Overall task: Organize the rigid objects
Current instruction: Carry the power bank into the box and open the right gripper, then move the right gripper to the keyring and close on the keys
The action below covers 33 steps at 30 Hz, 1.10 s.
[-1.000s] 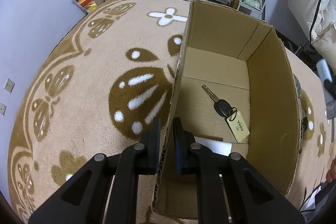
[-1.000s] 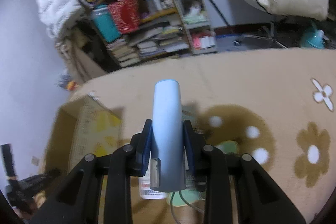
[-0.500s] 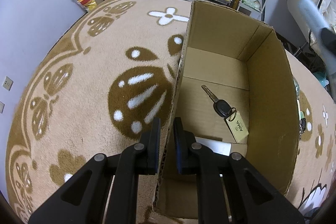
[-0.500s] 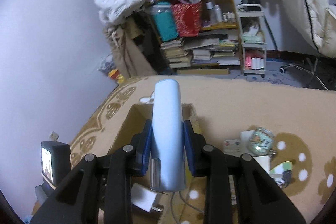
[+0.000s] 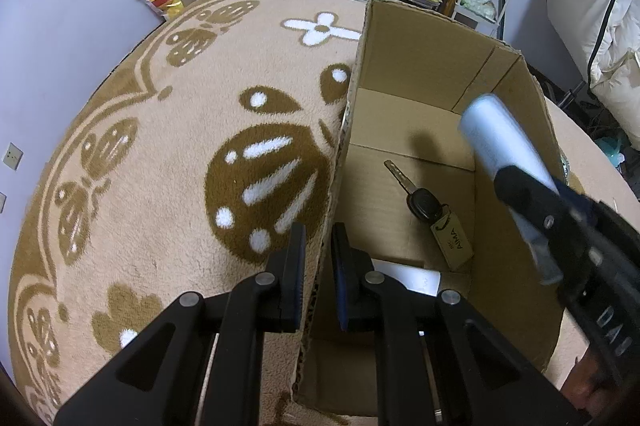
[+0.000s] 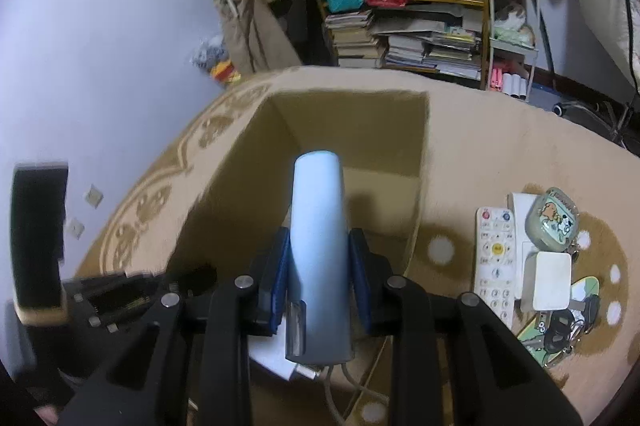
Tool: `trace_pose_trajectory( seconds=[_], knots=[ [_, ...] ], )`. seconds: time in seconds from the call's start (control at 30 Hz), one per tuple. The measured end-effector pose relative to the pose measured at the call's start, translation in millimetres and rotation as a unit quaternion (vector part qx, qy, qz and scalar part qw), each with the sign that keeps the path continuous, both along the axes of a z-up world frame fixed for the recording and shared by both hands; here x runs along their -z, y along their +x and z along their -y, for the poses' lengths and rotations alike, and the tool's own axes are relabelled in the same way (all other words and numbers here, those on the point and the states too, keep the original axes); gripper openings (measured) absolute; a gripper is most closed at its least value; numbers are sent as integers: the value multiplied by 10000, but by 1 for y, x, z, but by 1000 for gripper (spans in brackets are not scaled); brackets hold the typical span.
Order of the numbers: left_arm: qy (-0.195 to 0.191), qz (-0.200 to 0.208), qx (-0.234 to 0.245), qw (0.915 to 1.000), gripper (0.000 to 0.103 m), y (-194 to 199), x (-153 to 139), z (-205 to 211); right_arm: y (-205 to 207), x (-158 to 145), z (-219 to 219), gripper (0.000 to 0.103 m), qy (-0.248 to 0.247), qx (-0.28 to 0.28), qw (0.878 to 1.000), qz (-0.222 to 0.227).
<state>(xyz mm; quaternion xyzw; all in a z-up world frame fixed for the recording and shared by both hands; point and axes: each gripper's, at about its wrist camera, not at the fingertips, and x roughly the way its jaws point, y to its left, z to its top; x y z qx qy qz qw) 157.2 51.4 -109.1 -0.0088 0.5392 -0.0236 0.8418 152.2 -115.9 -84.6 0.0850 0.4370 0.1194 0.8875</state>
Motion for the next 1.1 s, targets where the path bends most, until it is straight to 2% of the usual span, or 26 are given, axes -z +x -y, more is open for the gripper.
trace_pose_trajectory(
  seconds=[0.17,0.2,0.23,0.43,0.57,0.73,0.83,0.87,0.9,0.97,1.1],
  knots=[
    [23,5,15,10000,13,1,1,0,1,3,-3,28,-94,-42,9999,40],
    [46,-5,12,10000,15,1,1,0,2,3,-5,13,-116,-86,9999,58],
    [-12,-34,26,10000,14,1,2,0,2,3,-6,9,-137,-124,9998,46],
    [62,-48,22,10000,14,1,3,-1,2,-4,-5,9,-57,-140,9999,69],
    [60,-52,23,10000,14,1,3,0,2,-11,0,9,-247,-23,9997,-83],
    [72,-45,24,10000,14,0,3,-1,2,-29,16,14,-379,134,9992,13],
    [33,-67,5,10000,14,0,3,-1,3,-39,31,24,-592,258,9979,57],
    [23,-74,0,10000,14,0,2,-1,2,-41,36,35,-626,295,9976,77],
    [15,-79,-3,10000,14,0,2,-1,1,-44,44,51,-665,373,9970,104],
    [20,-80,-3,10000,14,0,2,-1,0,-46,59,70,-703,566,9958,134],
    [43,-72,-15,10000,14,1,3,-1,1,-39,94,83,-694,1040,9921,-105]
  ],
)
